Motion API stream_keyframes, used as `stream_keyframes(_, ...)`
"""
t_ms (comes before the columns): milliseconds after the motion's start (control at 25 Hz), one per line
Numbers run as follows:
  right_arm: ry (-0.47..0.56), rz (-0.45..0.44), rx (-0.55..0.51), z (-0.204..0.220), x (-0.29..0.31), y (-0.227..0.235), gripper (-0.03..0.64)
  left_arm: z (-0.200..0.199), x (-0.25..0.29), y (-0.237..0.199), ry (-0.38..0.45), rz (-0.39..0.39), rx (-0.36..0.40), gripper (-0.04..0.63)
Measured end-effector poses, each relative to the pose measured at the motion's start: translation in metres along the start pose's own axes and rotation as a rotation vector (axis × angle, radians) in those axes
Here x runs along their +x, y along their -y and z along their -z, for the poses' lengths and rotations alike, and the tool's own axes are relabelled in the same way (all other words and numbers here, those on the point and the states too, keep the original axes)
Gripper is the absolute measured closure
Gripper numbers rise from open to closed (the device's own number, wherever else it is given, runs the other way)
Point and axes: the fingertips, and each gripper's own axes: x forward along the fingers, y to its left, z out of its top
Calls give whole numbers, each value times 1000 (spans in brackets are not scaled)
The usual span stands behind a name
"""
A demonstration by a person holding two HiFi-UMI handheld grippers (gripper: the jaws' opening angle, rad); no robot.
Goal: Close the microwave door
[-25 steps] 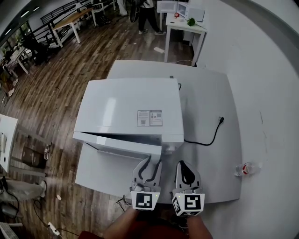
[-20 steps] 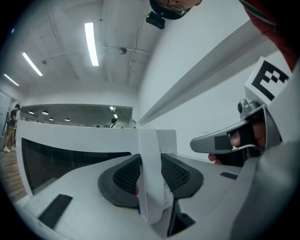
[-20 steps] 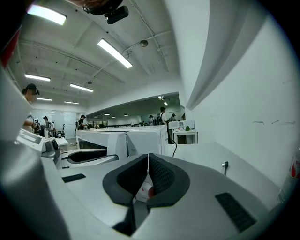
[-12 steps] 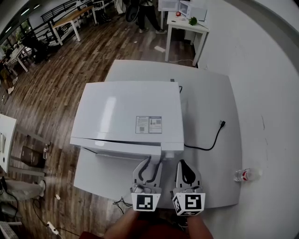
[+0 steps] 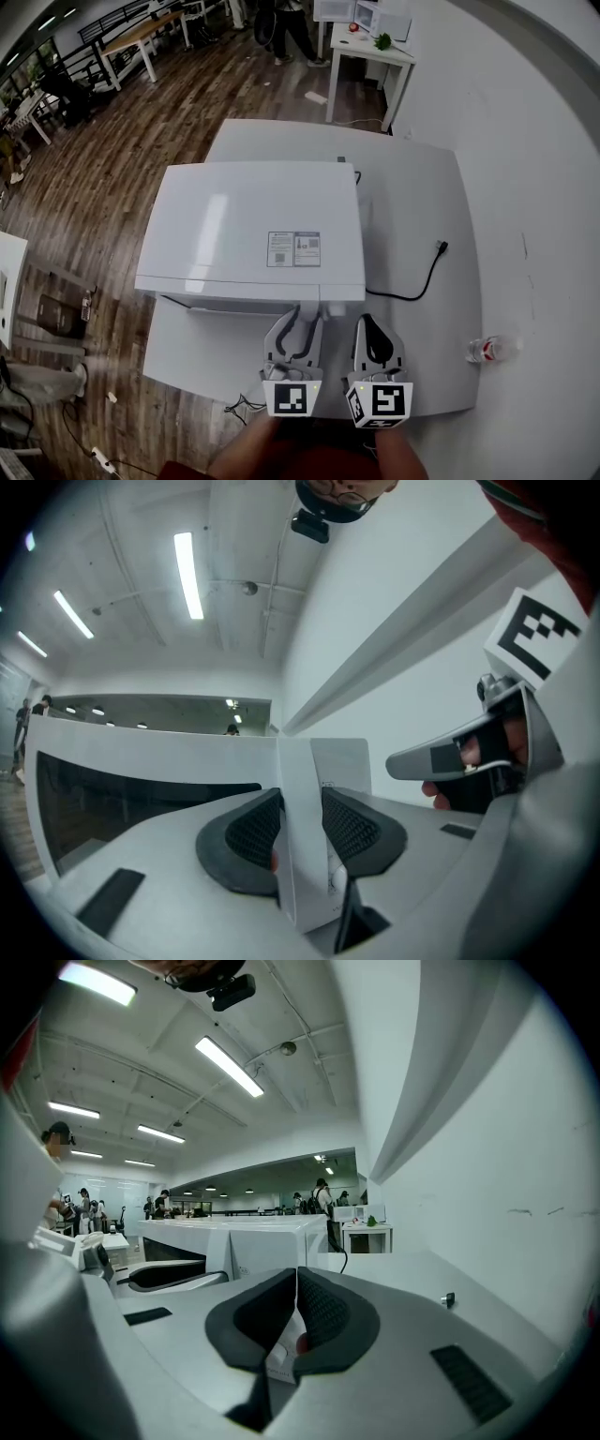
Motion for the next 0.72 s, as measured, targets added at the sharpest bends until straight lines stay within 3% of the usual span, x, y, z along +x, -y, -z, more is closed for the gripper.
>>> stream_keyframes(240,6,-5,-6,-13,-9,1,588,5,-1,1,-38,-19,-53,443)
stream_keyframes(520,48,-59,-20,-37,-18,2,588,5,-12,5,-115,-47,-58,446)
stream_keyframes(720,87,-84,-13,-60,-30,9,588,-38,-27,9,-71,-84,-65,454)
